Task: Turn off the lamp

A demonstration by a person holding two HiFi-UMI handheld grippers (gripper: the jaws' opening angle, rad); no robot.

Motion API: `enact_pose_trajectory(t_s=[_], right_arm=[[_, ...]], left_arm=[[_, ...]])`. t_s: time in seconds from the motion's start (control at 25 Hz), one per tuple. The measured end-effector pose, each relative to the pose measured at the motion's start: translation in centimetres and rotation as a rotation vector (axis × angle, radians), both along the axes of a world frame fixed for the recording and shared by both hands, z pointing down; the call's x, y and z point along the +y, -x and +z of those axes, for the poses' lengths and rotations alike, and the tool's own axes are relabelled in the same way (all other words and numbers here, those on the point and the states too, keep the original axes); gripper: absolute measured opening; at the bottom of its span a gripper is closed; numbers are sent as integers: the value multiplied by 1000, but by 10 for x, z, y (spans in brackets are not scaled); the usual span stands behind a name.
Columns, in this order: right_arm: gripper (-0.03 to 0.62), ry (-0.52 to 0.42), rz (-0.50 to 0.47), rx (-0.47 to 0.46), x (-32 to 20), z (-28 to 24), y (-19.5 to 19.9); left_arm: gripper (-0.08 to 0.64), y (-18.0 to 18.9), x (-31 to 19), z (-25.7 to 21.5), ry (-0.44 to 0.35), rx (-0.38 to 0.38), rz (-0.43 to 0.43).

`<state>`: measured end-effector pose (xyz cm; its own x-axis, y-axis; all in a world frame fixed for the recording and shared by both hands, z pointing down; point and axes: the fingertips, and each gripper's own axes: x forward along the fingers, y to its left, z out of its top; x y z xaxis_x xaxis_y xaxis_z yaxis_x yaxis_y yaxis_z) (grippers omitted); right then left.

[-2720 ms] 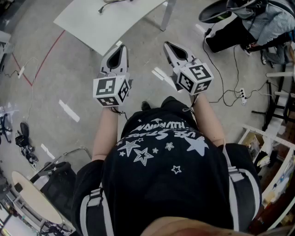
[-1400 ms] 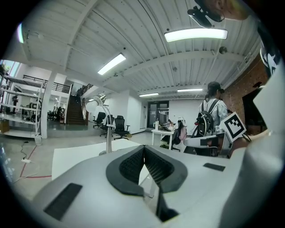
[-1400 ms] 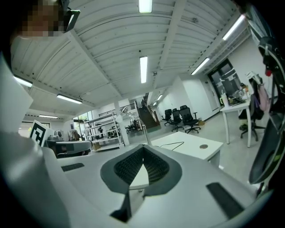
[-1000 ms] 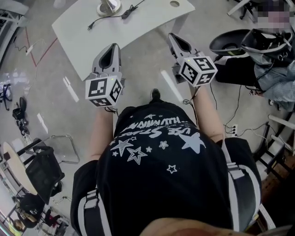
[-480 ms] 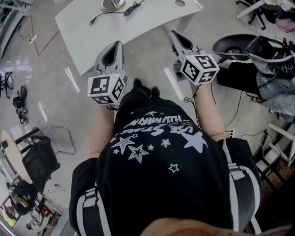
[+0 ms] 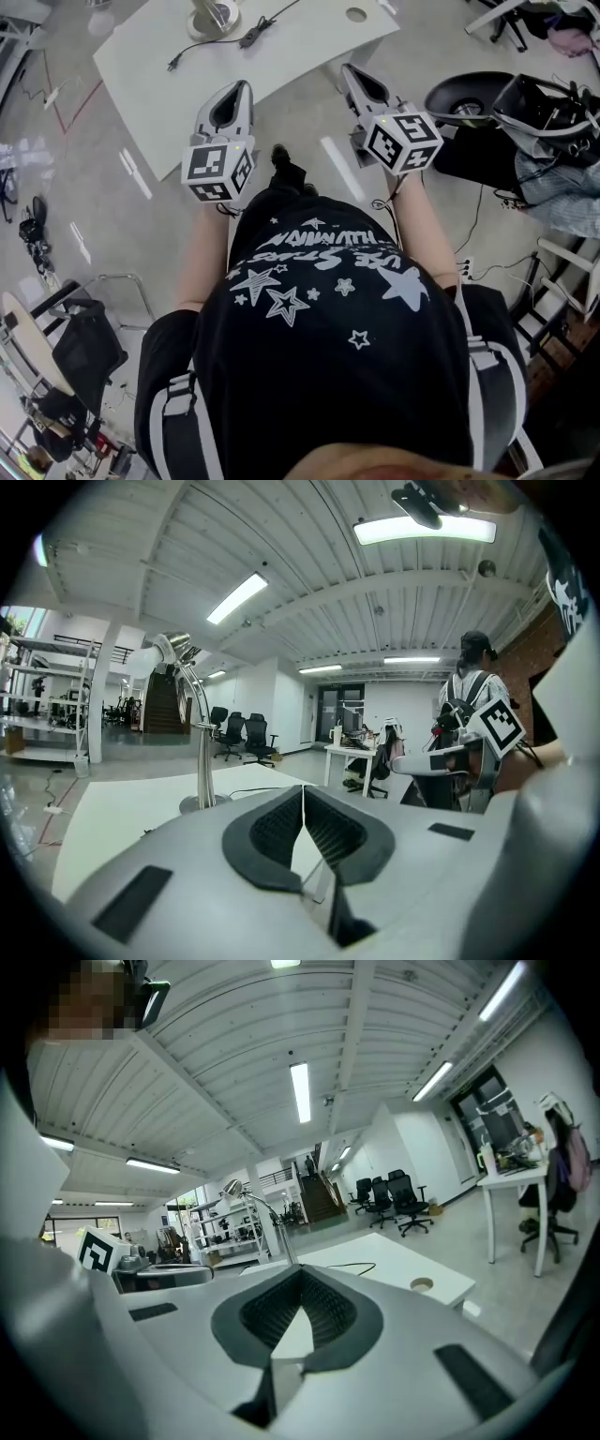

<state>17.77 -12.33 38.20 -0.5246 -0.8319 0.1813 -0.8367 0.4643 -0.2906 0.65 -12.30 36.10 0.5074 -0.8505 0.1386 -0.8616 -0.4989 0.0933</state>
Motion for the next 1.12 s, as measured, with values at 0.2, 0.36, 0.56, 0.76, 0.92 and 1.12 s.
enact_pose_trajectory(t_s=[0.2, 0.36, 0.56, 0.76, 0.92, 1.12], right_arm=[[6, 9, 10, 7, -45, -1, 13], [6, 16, -10, 19, -79, 1, 35], [6, 32, -45, 48, -111, 7, 61], [6, 51, -53, 65, -138, 17, 79], [6, 65, -54, 82, -154, 27, 90], [6, 89, -55, 93, -165, 38, 100]], left_arm=[[11, 10, -42, 15, 42, -22, 27], [12, 22, -71, 30, 77, -38, 50], [12, 34, -93, 47, 107, -47, 60], [12, 39, -115, 66, 126, -72, 97], [14, 39, -126, 86, 148, -102, 138], [14, 35, -134, 104, 170, -158, 187]])
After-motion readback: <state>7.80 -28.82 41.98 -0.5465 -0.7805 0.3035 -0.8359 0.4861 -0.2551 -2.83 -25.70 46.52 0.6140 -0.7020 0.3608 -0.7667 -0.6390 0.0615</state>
